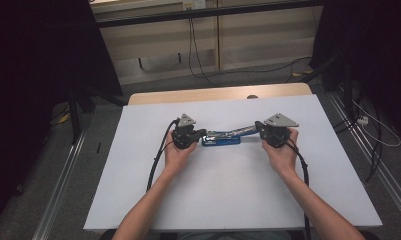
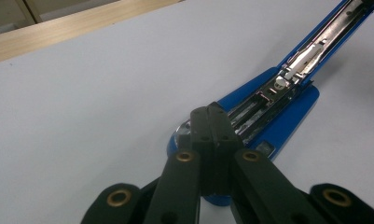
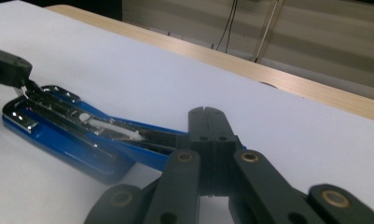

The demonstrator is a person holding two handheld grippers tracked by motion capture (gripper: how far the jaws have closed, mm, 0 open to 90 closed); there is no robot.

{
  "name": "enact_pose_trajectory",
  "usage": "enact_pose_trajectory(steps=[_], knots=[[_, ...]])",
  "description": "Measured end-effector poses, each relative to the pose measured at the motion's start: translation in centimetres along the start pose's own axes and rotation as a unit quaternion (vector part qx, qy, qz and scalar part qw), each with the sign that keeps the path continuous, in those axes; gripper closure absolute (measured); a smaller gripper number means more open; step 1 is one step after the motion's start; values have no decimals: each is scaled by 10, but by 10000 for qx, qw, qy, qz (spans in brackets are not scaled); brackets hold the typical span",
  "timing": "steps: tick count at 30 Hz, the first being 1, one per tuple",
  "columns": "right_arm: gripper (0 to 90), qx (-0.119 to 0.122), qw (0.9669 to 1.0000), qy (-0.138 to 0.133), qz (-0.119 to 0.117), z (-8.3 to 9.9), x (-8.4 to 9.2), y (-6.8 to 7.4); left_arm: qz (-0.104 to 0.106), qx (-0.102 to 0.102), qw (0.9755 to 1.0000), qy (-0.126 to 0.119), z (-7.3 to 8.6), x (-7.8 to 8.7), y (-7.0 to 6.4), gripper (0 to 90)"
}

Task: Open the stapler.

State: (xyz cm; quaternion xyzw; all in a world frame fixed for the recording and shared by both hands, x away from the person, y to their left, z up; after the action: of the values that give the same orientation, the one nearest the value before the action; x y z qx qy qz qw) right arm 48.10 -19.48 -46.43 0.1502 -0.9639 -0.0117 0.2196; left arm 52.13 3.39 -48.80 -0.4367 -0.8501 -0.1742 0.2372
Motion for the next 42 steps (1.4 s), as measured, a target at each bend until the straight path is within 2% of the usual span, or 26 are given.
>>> enact_pose_trajectory(steps=[4, 10, 15, 20, 29, 35, 36, 39, 42], knots=[[900, -3, 10000, 60, -27, 7, 1, -3, -5, 1, 10000, 3, 0, 0, 1, 900], [900, -45, 10000, 59, -30, 8, 0, -5, -1, 7, 10000, 8, 0, 0, 1, 900], [900, 3, 9998, 183, -28, 15, -3, -3, 1, -1, 10000, 22, 0, 0, 1, 900], [900, 44, 9998, 176, -32, 15, -4, -1, 31, 45, 10000, 5, 0, 0, 1, 900], [900, -57, 9999, 130, -95, 15, -5, -1, 66, 119, 9999, -21, 0, 0, 1, 900], [900, -132, 9997, 160, -140, 16, -5, -2, 49, 85, 9999, -102, -3, 2, 0, 900], [900, -160, 9995, 130, -225, 16, -6, -1, 53, 76, 9999, -106, -4, 2, 1, 900], [900, -183, 9994, 93, -275, 14, -5, 0, 39, 45, 9999, -129, -5, 3, 0, 900], [886, -191, 9993, 64, -321, 13, -4, 0, -32, -62, 9999, -148, -7, 4, 0, 900]])
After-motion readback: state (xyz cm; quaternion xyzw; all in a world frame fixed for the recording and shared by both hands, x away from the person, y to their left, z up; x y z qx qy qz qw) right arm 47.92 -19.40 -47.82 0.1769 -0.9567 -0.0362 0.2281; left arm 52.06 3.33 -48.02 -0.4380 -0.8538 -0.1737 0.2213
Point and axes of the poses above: each handheld gripper's, and its own axes: x roughly backward along the jaws, z roughly out of its underside, y roughly to its left, the point moved 8 cm from there along -x, roughly forward along the jaws, and after that the axes turned 11 degrees about -x, right-handed, at the moved point
